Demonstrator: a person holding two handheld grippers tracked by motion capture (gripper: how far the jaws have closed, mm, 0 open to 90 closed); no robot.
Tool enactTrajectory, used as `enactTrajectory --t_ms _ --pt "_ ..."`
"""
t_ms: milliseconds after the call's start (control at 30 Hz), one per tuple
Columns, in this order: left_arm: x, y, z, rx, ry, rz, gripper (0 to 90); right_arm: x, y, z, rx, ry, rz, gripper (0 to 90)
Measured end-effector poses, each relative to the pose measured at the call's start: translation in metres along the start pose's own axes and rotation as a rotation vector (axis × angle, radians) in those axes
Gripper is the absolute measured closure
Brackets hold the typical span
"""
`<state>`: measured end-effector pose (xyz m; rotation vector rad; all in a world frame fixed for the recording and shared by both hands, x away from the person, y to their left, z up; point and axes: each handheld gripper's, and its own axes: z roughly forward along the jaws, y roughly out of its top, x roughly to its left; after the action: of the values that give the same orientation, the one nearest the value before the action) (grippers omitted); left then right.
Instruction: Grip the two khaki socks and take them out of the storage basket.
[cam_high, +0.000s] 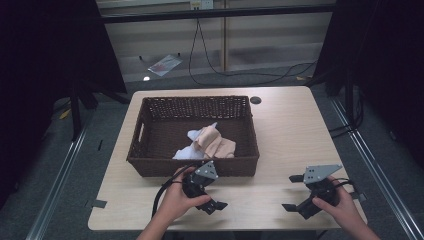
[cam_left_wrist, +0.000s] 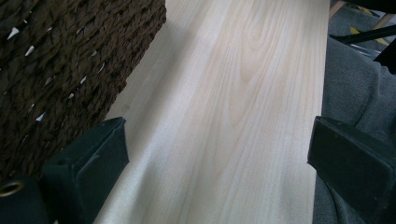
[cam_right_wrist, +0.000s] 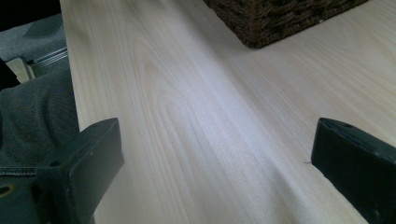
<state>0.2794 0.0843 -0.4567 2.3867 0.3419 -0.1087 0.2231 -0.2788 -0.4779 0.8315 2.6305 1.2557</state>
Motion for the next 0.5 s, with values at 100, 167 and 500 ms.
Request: enactTrajectory --t_ms 100,167,500 --pt "0.0016 -0.0001 -0.0009 0.01 -0.001 -0.001 4.8 0.0001 0.0 -0.0001 0.0 -0.001 0.001 2.1" --pt "0.0022 -0.0002 -0.0014 0.014 -0.006 -0.007 4.9 0.0 0.0001 -0.0002 0.0 0.0 0.002 2.1" --pt "0.0083 0.0017 -0.0075 0.035 -0.024 -0.032 4.7 0.0008 0.0002 0.0004 0.0 0.0 0.005 2.1"
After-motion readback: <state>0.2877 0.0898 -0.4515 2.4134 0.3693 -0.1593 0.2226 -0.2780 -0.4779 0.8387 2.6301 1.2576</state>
